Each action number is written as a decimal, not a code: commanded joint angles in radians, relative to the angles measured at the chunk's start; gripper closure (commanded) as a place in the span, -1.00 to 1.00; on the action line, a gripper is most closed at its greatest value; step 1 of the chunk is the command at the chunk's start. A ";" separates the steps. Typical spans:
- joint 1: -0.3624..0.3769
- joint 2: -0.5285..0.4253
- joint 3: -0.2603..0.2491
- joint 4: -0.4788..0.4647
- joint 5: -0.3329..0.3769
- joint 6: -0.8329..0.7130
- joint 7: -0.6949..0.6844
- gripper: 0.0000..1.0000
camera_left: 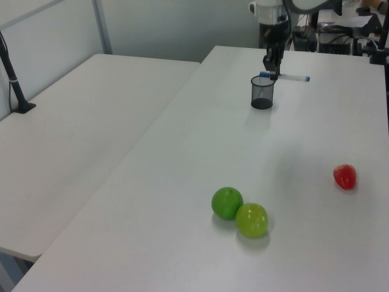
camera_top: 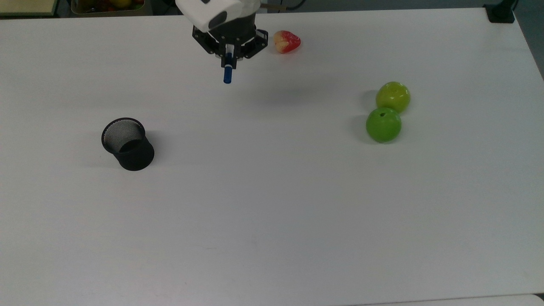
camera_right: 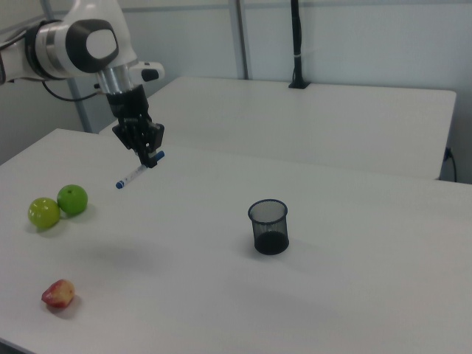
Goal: Place marker
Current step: 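Lift the marker up off the table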
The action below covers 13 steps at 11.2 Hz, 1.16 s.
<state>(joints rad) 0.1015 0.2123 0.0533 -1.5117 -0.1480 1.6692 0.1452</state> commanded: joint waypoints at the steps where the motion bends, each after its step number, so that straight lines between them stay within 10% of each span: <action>1: -0.006 -0.013 -0.006 0.021 0.016 -0.031 -0.001 0.82; 13: -0.267 0.036 -0.070 0.019 0.019 0.136 -0.257 0.82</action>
<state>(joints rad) -0.1481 0.2442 -0.0104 -1.4941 -0.1458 1.7462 -0.0817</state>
